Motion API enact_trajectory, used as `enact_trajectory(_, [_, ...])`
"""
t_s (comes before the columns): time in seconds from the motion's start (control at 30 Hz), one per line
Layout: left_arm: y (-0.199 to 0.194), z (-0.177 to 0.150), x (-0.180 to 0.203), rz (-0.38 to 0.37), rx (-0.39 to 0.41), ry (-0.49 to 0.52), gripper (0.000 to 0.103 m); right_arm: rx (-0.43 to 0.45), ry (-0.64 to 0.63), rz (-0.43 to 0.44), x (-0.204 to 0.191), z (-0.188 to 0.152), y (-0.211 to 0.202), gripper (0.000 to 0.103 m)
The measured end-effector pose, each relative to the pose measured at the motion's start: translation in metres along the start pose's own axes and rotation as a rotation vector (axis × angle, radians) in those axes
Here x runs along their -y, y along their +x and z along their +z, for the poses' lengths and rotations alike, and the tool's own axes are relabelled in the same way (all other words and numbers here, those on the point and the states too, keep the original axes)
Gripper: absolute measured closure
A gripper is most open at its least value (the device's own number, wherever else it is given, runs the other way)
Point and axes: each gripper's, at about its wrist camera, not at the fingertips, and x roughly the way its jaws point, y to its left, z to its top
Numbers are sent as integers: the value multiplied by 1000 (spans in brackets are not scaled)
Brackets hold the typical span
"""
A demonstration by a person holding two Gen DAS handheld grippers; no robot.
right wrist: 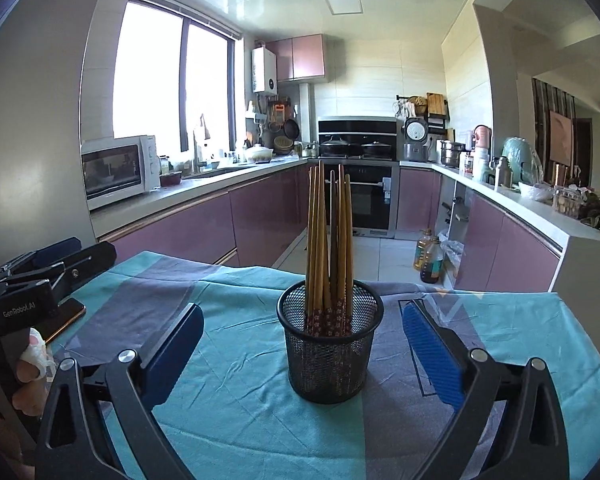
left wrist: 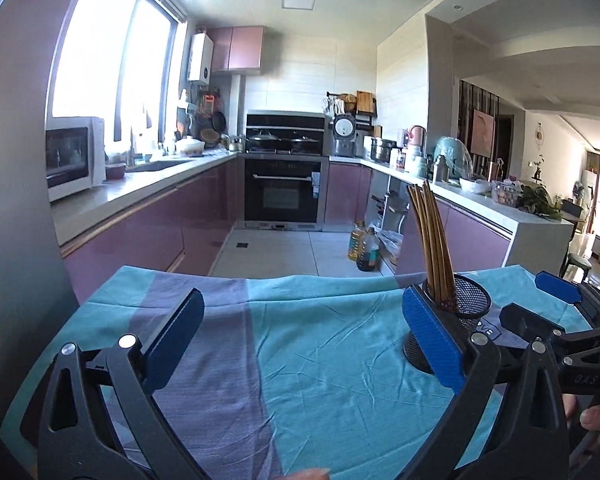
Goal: Organize utensils
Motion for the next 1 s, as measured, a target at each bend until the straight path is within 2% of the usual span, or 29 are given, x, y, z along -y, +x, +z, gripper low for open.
enact_trajectory(0.23, [-24,-5,3,43,41,23,6,30,11,-26,-8,-7,-12,7])
enact_trajectory(1.0, [-49,-7,8,35,79,32,6,90,17,-46,-12,-6,-36,7])
